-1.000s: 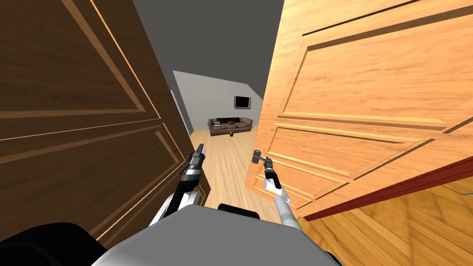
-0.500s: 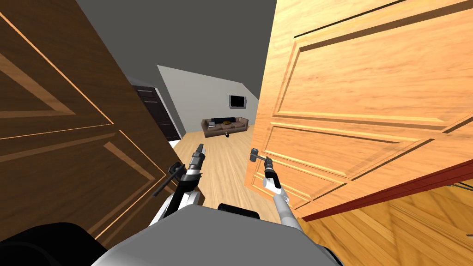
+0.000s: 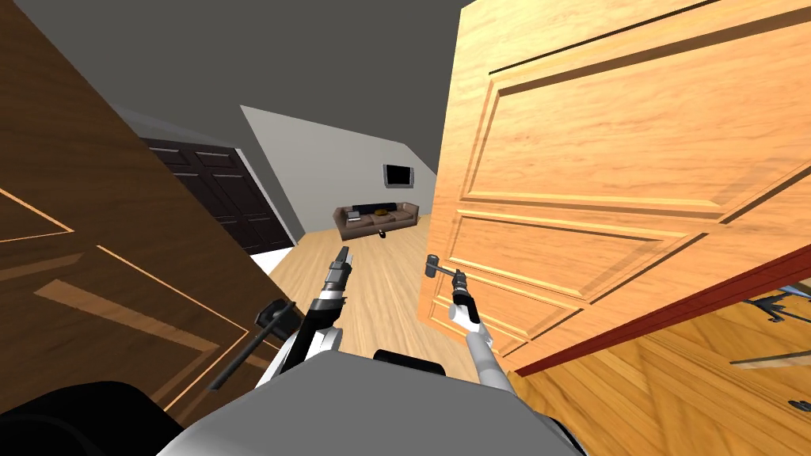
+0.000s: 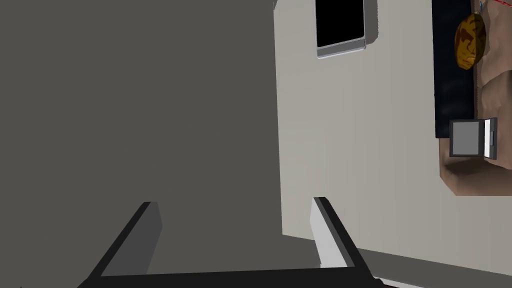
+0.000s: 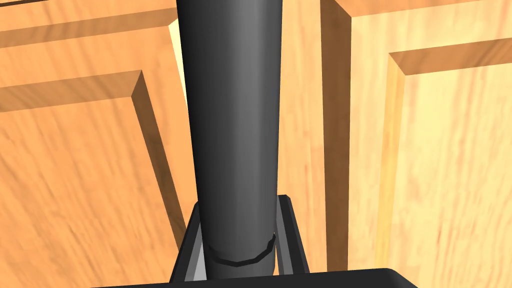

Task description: Push the door open

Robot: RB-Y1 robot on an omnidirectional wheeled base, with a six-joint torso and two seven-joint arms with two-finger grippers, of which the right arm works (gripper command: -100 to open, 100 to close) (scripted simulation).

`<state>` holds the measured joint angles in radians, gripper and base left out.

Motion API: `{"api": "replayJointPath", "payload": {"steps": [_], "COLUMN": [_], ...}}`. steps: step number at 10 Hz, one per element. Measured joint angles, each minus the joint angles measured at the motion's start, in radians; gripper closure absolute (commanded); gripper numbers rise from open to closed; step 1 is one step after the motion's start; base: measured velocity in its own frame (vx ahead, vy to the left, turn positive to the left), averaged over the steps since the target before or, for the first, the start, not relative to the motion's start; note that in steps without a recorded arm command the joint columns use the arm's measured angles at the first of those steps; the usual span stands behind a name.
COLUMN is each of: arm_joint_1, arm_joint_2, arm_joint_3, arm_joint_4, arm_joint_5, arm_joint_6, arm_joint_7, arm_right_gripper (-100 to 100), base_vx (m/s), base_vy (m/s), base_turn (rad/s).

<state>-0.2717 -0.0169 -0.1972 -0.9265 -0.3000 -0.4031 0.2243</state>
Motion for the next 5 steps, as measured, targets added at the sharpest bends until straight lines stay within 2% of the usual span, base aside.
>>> {"api": "replayJointPath", "payload": {"steps": [1,2,5], "arm_joint_1": [-0.009,-0.009,-0.036], "arm_joint_2": [0.003,0.012,0.022], "arm_joint_3": [-0.001,-0.007,-0.024], "arm_joint_4": [0.016,0.007,0.040], "arm_joint_5": [-0.015,-0.029,-0.069], "arm_joint_6": [-0.006,-0.003,-0.028], "arm_joint_7": [0.014,0.032,0.070], "arm_right_gripper": [100,100,100], "base_vx": [0.195,0.202,0.158], "base_vy": [0.125,0.142,0.127], "base_turn": [-0.210,-0.170,-0.157]}}
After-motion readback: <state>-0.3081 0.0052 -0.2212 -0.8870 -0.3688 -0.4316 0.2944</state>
